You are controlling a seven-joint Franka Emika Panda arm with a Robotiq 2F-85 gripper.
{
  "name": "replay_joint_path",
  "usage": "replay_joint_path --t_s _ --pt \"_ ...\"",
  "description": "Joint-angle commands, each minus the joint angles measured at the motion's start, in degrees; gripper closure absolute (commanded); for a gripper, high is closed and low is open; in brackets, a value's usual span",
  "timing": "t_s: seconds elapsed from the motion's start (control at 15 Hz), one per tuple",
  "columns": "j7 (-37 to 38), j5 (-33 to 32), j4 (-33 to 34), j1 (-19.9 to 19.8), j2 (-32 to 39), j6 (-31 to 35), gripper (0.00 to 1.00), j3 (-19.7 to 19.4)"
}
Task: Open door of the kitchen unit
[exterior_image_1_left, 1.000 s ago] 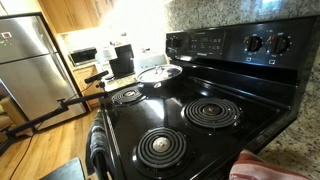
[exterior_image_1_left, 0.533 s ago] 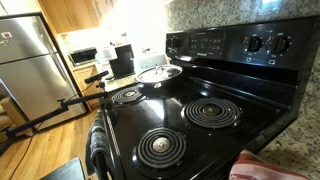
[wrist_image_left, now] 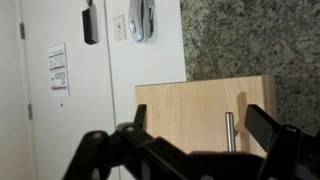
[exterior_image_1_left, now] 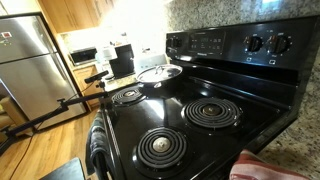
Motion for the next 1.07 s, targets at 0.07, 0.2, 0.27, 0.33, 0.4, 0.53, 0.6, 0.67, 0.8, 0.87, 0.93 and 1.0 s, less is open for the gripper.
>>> replay_joint_path --t_s 0.07,0.2,0.27,0.33,0.4,0.53,0.6,0.67,0.8,0.87,0.93,1.0 --pt "-2.15 3.64 0.15 -2.63 0.06 0.2 0.0 2.23" --pt "-2.35 3.94 0.1 -2.3 -0.02 0.19 0.0 2.12" --pt "-2.39 3.96 0.1 -2.23 -0.02 0.19 0.0 2.06" --pt "-2.39 3.96 0.09 -2.23 -0.01 0.19 0.0 2.06" --pt "-2.4 3.96 0.09 -2.23 -0.02 0.19 0.0 2.06" --pt "-2.37 4.46 0.32 -1.92 0.57 2.21 0.0 1.86" --pt "-1.99 5.18 0.7 -2.24 0.96 4.16 0.0 2.01" --pt "-2.31 5.59 0.88 -2.57 1.47 7.84 0.0 2.07" --pt "-2.67 7.86 1.48 -4.31 2.43 14.88 0.0 3.43" --pt "-3.46 9.68 1.5 -4.73 3.12 19.11 0.0 3.9" --pt "-4.03 11.67 1.75 -6.12 3.56 21.63 0.0 5.05" --pt "-4.87 14.17 2.07 -7.24 4.11 23.5 0.0 6.18"
